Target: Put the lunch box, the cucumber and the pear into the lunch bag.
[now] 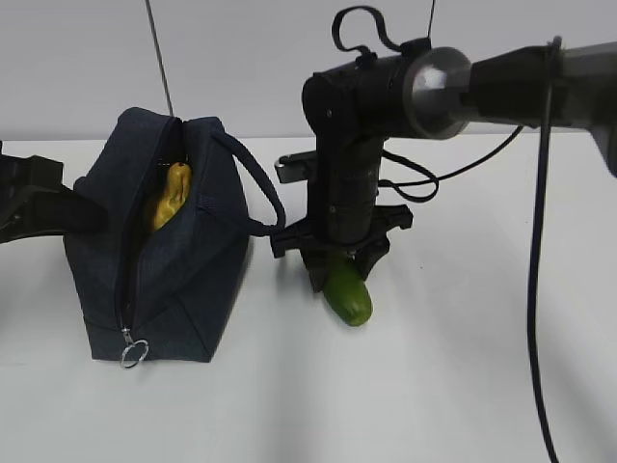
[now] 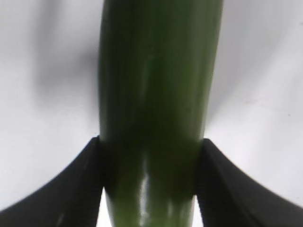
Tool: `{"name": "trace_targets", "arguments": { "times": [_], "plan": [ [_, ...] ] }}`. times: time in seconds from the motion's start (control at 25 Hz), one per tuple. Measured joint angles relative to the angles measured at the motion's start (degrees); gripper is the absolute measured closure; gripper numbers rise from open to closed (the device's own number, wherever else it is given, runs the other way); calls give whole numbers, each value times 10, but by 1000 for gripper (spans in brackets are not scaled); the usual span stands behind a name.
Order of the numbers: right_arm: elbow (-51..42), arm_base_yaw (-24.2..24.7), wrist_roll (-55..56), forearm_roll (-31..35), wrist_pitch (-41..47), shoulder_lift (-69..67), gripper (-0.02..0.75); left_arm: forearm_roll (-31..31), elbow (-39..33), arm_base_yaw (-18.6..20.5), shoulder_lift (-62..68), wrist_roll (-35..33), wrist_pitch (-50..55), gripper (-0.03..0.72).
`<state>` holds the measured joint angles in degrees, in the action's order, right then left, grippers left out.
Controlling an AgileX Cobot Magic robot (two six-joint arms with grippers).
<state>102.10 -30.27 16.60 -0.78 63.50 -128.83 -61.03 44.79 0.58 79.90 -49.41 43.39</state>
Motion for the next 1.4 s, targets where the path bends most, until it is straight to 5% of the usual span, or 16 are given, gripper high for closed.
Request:
{"name": "trace_targets", "arguments": {
  "times": [0.44, 0.76, 1.4],
  "plan": [
    [80, 0, -4, -39, 21, 105, 346, 0, 0, 0, 0, 0, -1, 687],
    [120, -18, -109, 154, -39, 128, 346, 0, 0, 0, 0, 0, -2, 687],
    [120, -81, -132, 224, -151, 67, 346, 0, 0, 0, 0, 0, -2, 687]
  ]
}}
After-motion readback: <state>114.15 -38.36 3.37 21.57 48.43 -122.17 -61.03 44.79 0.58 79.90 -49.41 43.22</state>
